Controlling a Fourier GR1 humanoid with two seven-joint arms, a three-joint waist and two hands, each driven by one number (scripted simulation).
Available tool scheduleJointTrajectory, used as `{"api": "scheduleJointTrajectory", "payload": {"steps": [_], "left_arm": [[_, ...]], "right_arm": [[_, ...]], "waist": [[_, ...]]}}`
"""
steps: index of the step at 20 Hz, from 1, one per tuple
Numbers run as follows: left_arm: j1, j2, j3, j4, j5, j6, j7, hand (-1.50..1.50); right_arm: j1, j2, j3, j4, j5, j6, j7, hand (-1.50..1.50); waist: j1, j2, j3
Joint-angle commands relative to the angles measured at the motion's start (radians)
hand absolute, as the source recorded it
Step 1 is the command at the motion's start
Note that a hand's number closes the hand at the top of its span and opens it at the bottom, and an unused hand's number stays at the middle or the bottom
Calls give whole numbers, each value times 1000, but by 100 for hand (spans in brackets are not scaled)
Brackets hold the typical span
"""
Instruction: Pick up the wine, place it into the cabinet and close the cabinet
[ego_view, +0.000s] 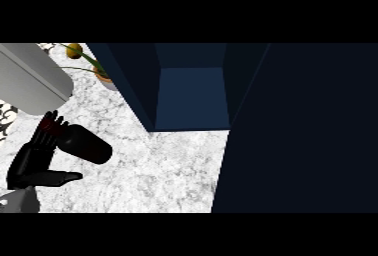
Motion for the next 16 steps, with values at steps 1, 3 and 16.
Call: {"api": "scheduleJointTrajectory", "payload": {"steps": [1,3,16], "left_arm": [[-51,23,-8,127,-26,-39,-67,-150],[-71,15,-3,214,-44,-25,-116,-150],[-180,-7,-33,406,-55,-99,-169,-150]], "right_arm": [[100,-53,66,-160,150,-5,-3,-150],[-9,-8,17,-99,137,-15,40,-150],[56,-105,40,-198,117,-45,51,-150]], "waist": [[-5,0,1],[4,3,0],[-4,0,1]]}}
